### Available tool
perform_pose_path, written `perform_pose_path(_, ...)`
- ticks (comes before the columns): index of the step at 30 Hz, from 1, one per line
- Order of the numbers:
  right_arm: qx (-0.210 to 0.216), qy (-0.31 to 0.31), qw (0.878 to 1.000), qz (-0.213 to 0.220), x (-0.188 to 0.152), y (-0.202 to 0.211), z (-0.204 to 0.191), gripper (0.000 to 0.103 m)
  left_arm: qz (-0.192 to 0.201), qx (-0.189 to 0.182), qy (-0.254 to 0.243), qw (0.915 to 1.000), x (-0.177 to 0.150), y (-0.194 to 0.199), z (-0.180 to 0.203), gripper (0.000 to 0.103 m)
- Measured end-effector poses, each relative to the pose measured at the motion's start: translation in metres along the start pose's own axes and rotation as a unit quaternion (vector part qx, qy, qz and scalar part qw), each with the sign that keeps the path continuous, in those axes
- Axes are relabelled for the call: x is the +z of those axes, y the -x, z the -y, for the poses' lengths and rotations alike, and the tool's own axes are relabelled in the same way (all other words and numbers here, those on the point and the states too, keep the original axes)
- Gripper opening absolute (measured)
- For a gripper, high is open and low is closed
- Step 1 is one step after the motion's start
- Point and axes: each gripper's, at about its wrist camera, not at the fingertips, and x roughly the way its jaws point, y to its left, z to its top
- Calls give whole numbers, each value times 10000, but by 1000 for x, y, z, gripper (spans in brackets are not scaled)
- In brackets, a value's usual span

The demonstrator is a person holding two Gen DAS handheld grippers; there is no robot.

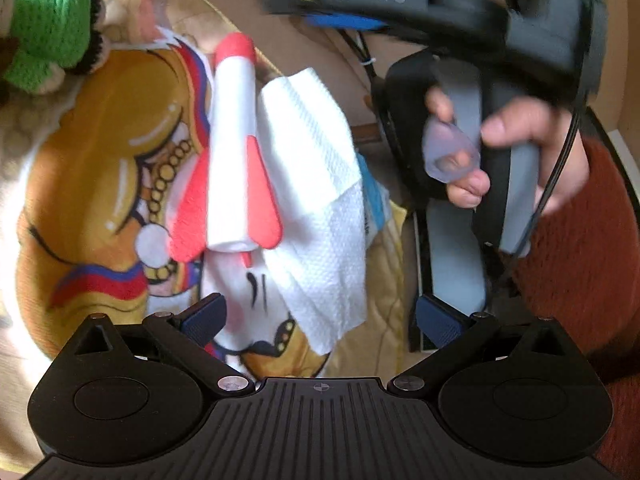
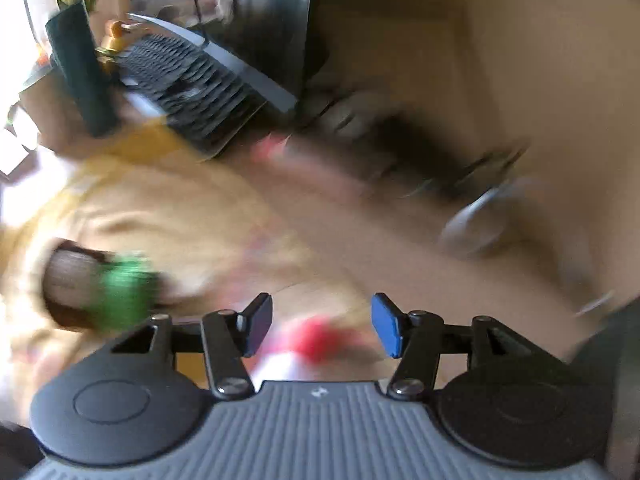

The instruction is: Organize soft objects

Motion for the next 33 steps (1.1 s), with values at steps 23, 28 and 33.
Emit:
perform_pose_path(23,1370,-3823,9063,1169,-111,17,16,39,257,1589,-719,9843,6,62,-12,103)
perform_pose_path(28,792,-3723,9130,1468,-140,14,-2,41,326,2235,-1555,9617,14,66,-8,103)
perform_pose_path(33,729,-3359,9243,1659,-146,42,-7,50,104,2320,-2018,9515,17,62,3,103)
